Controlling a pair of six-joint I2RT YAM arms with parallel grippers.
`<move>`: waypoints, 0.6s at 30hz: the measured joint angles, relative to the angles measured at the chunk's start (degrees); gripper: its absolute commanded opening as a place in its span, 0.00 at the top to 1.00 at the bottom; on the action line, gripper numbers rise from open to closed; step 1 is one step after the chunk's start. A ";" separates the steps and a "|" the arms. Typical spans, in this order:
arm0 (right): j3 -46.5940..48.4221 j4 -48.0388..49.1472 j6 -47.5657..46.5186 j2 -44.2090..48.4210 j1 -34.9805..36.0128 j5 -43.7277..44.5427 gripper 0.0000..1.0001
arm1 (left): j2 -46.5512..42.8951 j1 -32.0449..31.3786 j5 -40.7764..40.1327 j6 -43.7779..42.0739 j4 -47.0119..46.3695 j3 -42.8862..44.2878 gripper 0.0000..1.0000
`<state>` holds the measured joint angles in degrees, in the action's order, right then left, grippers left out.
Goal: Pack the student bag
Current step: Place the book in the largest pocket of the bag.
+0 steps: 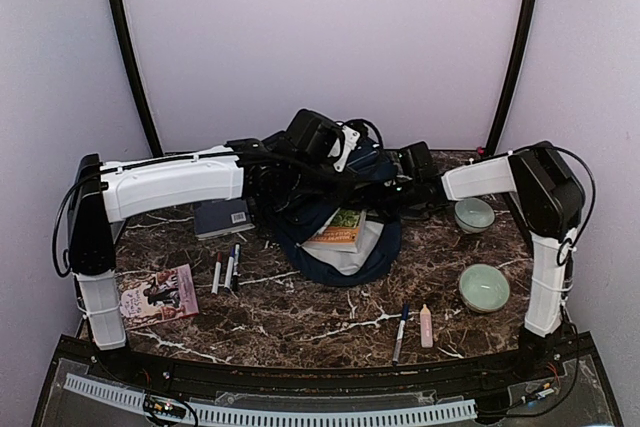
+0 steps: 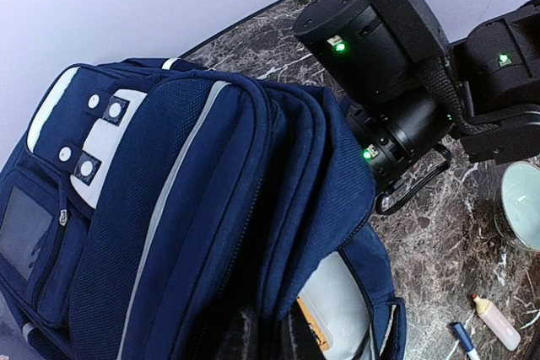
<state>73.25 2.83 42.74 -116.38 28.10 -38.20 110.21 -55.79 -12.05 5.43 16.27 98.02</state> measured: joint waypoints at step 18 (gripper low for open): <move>-11.19 -14.53 -17.49 16.33 1.42 5.14 0.47 | -1.49 -0.37 -1.53 1.18 -0.98 -1.42 1.00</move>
<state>62.06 -11.70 25.26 -100.05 29.52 -33.06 108.73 -56.16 -13.58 6.61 15.29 96.60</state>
